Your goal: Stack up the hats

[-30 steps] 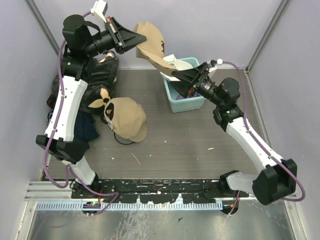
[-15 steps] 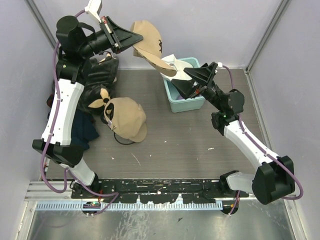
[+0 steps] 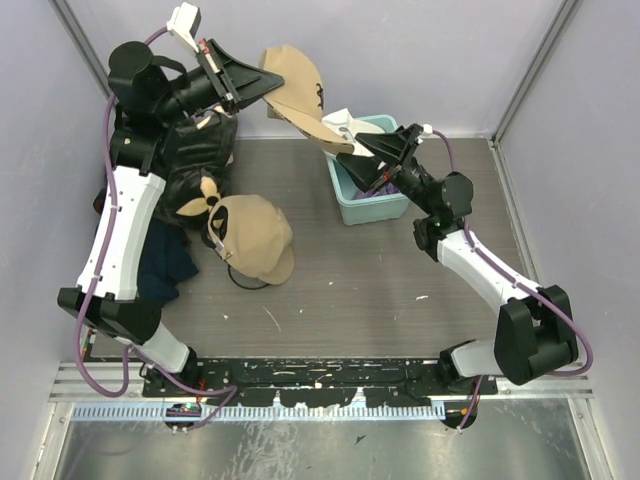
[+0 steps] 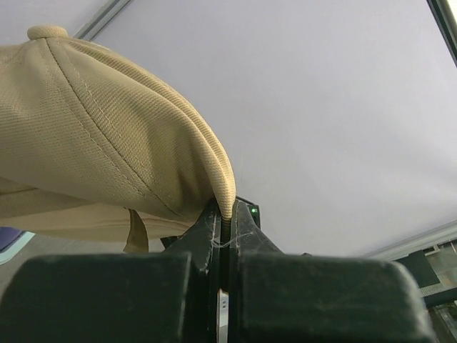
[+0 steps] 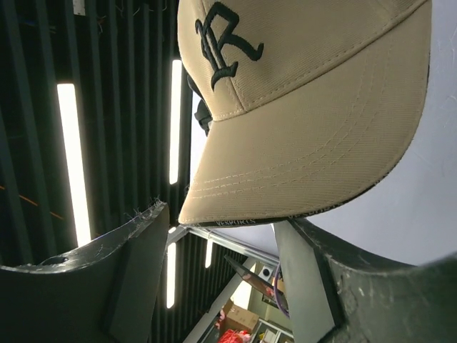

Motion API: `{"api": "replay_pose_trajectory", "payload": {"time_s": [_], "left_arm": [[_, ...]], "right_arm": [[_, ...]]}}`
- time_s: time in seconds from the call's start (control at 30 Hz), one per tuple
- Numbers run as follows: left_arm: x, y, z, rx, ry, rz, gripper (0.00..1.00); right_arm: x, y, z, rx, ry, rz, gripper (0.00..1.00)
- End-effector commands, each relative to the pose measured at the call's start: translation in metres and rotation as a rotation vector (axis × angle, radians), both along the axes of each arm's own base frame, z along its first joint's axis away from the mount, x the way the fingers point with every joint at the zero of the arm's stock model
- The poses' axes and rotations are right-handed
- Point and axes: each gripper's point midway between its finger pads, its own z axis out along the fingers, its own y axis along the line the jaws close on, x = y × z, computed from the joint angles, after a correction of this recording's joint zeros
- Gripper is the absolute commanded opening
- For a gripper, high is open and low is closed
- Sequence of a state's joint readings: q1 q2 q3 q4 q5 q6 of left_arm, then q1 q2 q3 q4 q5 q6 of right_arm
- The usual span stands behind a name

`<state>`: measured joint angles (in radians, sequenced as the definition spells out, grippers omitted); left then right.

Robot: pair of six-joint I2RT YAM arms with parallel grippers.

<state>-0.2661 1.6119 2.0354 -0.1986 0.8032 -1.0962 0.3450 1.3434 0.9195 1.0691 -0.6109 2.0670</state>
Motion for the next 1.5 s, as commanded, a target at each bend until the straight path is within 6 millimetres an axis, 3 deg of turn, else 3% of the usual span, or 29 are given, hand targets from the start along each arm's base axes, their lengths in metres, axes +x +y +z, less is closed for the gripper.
{"api": "replay_pose_trajectory", "payload": {"time_s": [0.0,0.4,0.57,0.7,1.0,1.03,1.13,1.27,1.37,1.47], "left_arm": [[-0.027,0.007,0.024,-0.030,-0.097,-0.019,0.01],[-0.038,0.008,0.017,-0.048,-0.097,-0.035,0.00],[-0.043,0.007,0.013,-0.041,-0.102,-0.054,0.00],[-0.047,0.007,0.010,-0.035,-0.114,-0.079,0.00],[-0.051,0.006,-0.013,-0.003,-0.094,-0.099,0.00],[-0.050,0.007,-0.017,0.004,-0.080,-0.093,0.03],[-0.038,0.016,-0.031,0.024,-0.039,-0.027,0.30],[-0.015,0.048,-0.052,0.041,0.027,0.119,0.55],[0.001,0.080,-0.075,0.066,0.114,0.258,0.67],[0.008,0.098,-0.103,0.123,0.191,0.357,0.80]], "right_arm": [[-0.011,-0.008,0.037,0.093,-0.044,0.040,0.64],[0.009,-0.001,0.036,0.091,-0.025,0.046,0.56],[0.013,0.004,0.039,0.087,-0.027,0.064,0.36],[0.014,0.007,0.039,0.079,-0.028,0.076,0.29],[0.019,0.013,0.033,0.059,-0.030,0.091,0.01],[0.019,0.014,0.033,0.053,-0.036,0.091,0.01],[0.017,0.015,0.033,0.037,-0.051,0.095,0.01],[0.011,0.011,0.031,0.030,-0.054,0.095,0.01],[0.008,0.005,0.031,0.026,-0.057,0.090,0.01],[0.007,-0.001,0.033,0.025,-0.059,0.088,0.01]]}}
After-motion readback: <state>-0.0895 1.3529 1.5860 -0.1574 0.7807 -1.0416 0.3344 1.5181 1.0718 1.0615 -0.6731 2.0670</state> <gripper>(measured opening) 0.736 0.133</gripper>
